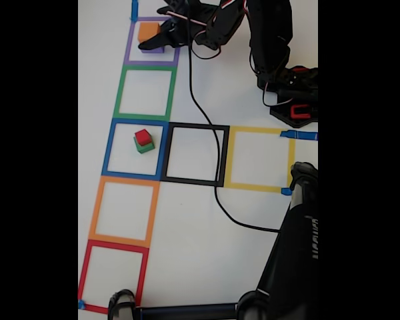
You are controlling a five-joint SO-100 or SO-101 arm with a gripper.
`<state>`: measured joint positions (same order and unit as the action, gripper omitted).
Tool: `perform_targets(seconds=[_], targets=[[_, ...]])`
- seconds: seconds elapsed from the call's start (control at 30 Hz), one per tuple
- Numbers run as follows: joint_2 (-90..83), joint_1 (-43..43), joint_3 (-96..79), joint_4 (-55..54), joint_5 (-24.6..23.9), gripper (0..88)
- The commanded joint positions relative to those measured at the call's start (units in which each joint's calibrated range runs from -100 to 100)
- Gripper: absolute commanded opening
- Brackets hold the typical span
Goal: Tower of hanoi
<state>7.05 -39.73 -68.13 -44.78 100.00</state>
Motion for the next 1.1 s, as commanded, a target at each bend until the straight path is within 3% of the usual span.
perform_targets(seconds=[0.0, 1.07], targets=[[1.0, 0.8, 3.0, -2.6, 0.0, 40.5], [4.0, 4.2, -0.1, -7.0, 0.0, 38.1]])
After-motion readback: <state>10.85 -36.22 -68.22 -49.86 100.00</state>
